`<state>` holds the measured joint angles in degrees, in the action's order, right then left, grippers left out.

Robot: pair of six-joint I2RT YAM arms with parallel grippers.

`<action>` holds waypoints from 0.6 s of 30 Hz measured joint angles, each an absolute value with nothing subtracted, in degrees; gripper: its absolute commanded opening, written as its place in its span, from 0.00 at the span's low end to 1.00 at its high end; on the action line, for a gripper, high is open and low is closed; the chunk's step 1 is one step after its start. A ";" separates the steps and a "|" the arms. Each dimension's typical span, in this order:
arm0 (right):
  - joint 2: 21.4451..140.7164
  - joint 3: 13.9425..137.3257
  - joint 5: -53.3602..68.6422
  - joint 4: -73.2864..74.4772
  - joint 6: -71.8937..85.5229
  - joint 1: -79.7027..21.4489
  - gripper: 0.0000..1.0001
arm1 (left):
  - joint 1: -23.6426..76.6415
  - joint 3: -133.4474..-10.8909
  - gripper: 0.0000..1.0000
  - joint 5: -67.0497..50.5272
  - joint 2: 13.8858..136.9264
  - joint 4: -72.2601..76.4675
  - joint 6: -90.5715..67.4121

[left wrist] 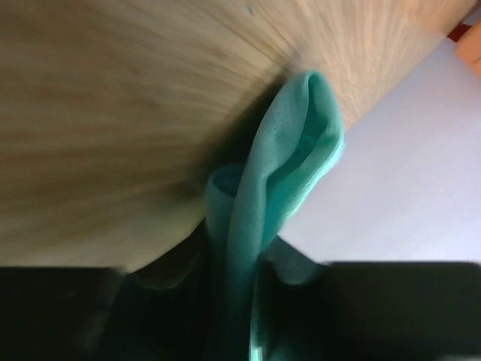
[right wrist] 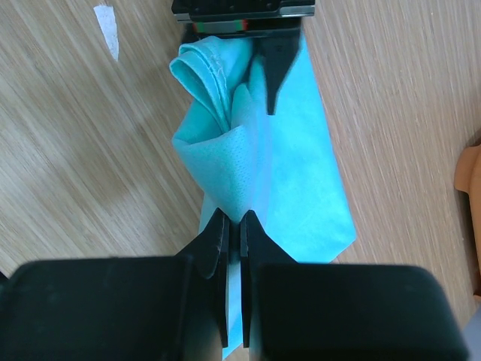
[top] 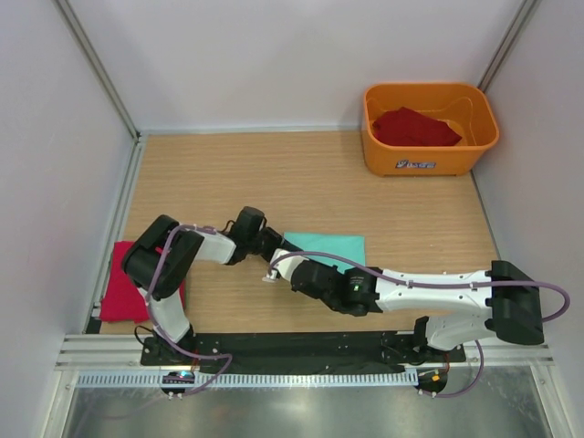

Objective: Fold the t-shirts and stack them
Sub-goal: Neatly place the folded tshirt to the corner

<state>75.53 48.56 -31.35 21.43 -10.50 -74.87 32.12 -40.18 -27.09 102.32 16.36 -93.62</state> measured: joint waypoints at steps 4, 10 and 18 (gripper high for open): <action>75.50 48.56 -31.48 22.17 -8.82 -74.87 0.33 | 32.25 -39.22 0.00 -26.20 103.35 19.73 -92.27; 73.89 49.41 -33.43 28.23 -0.54 -74.87 0.70 | 32.34 -39.72 0.00 -21.80 99.68 16.62 -84.49; 57.93 51.99 -36.10 41.60 19.03 -74.87 0.76 | 32.34 -41.12 0.00 -8.82 78.70 4.69 -72.77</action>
<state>57.93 51.99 -36.10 41.60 19.03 -74.87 32.34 -41.12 -8.82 78.70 4.69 -72.77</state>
